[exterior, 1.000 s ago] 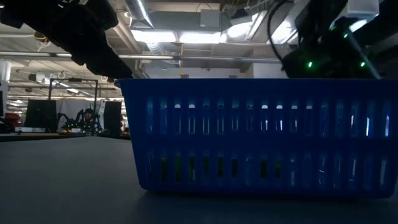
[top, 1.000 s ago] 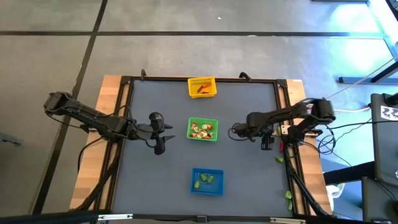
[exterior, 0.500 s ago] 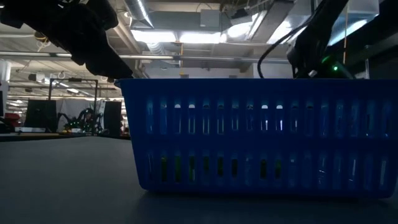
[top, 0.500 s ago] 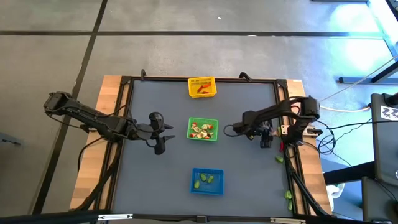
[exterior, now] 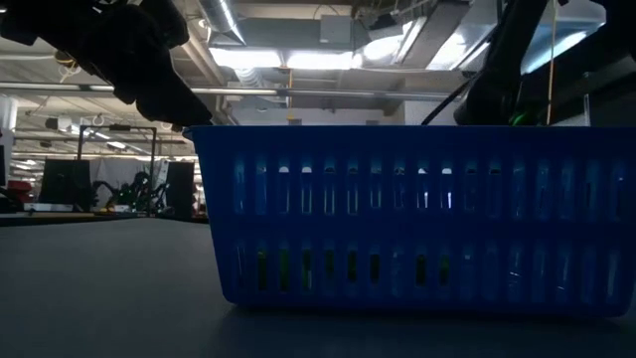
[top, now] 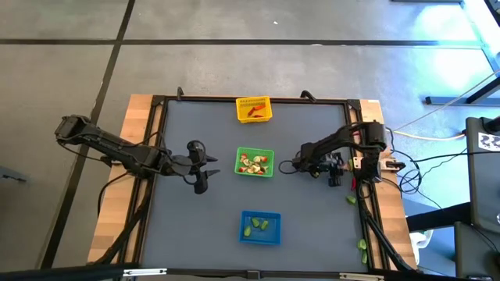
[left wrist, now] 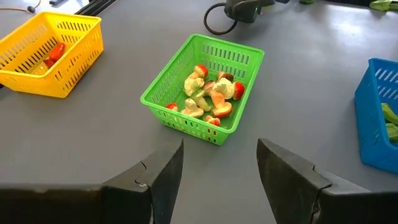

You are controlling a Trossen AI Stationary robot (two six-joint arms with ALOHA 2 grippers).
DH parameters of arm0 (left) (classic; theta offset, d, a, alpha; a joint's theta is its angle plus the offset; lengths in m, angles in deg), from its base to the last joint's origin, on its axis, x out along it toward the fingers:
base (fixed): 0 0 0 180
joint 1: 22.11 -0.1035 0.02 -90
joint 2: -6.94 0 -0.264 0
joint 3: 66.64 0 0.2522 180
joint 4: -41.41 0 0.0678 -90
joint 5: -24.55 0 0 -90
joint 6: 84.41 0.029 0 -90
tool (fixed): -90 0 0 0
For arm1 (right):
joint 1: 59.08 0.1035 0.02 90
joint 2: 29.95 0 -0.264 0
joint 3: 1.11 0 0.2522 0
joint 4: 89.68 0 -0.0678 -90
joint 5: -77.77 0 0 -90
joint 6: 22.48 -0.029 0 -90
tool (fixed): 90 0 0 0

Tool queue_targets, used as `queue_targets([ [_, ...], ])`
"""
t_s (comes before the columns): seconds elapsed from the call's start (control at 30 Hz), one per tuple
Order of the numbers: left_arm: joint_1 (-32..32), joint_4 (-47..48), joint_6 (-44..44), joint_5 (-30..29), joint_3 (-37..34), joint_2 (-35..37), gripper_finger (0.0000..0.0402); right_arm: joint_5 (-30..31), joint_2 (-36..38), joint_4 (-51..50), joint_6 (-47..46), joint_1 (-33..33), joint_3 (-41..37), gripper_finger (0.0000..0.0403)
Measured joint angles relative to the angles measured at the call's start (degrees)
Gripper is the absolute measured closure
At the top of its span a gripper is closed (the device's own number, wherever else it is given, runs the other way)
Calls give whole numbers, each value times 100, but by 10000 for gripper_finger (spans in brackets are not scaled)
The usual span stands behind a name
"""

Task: Sort produce into baskets
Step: Put the brown mushroom into the green bin

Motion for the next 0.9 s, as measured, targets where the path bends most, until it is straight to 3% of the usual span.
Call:
queue_targets([
  [0.33, 0, 2, 15, 0, 0, 0, 202, -84, -52, -4, 120, 7, 4, 391],
  [0.63, 0, 1, 87, 0, 0, 0, 202, -181, 561, -359, -15, 11, 434, 397],
  [0.9, 0, -2, 129, -2, 0, 0, 202, -335, 1499, -411, -777, 52, 1610, 396],
])
